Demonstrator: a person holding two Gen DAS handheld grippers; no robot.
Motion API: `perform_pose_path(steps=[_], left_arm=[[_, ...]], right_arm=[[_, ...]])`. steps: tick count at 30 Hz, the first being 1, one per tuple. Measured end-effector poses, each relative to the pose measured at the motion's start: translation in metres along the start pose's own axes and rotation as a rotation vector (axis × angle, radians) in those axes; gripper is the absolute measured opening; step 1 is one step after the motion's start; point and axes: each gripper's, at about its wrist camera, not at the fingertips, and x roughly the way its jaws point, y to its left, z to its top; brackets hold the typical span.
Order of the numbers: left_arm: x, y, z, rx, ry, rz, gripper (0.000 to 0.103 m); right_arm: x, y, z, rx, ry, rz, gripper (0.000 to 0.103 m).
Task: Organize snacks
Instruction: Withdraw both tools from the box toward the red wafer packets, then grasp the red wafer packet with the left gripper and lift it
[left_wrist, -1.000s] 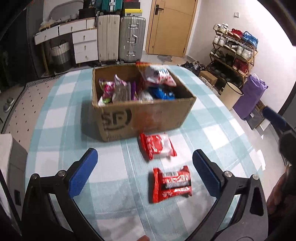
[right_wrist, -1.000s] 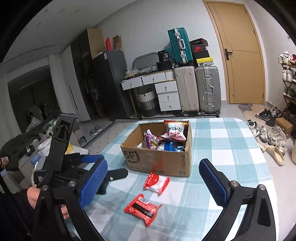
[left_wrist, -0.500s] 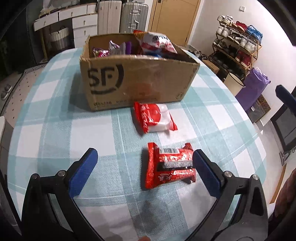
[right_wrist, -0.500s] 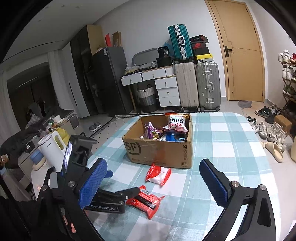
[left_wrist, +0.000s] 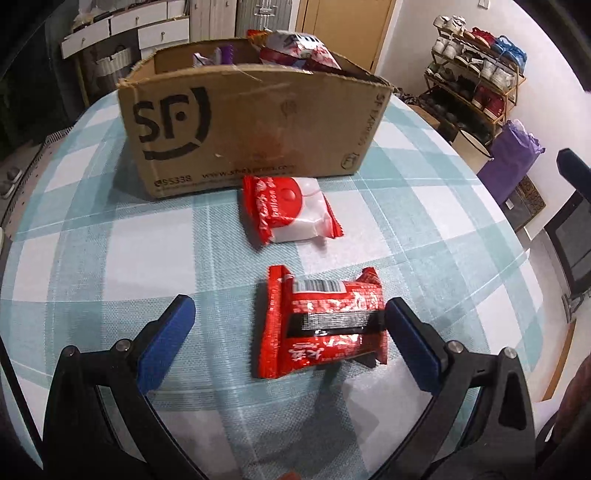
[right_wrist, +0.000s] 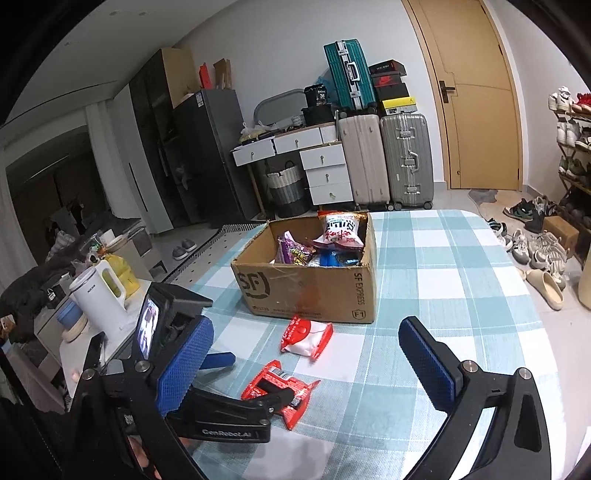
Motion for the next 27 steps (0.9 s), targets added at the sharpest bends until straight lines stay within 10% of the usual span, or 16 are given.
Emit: perform_pose_path(steps=[14, 17, 20, 27], left_arm=[[0.027, -0.010, 0.000, -0.009, 0.040, 0.008, 0.102], [0.025, -0.011, -0.002, 0.000, 0.014, -0.003, 0.091], [0.022, -0.013, -0.005, 0.042, -0.021, -0.027, 0.049], [0.019, -0.006, -0.006, 0.069, -0.030, -0.053, 0.046]], right_arm=[[0.004, -0.015, -0.007, 0.066, 0.009, -0.008, 0.102], [0.003, -0.016, -0.008, 0.073, 0.009, -0.013, 0.102], [0.004, -0.017, -0.010, 0.075, 0.013, -0.014, 0.102], [0.012, -0.018, -0.018, 0.090, 0.034, -0.006, 0.102]])
